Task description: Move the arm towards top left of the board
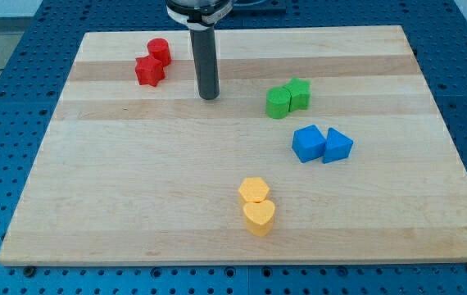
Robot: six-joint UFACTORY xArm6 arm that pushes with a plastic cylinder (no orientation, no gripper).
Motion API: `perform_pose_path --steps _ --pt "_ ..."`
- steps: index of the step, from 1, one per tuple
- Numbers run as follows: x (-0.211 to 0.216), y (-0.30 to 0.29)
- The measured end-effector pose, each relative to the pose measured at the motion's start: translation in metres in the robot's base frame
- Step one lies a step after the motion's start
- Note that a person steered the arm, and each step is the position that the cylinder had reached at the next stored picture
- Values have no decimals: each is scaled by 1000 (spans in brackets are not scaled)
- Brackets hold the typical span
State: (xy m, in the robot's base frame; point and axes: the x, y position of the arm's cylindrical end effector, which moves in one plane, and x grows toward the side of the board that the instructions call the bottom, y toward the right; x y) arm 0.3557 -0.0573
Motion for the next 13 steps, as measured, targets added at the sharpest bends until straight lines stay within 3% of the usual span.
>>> perform_pose_path --steps 4,6,13 --pt "-6 1" --pt "-50 26" --pt "-61 29"
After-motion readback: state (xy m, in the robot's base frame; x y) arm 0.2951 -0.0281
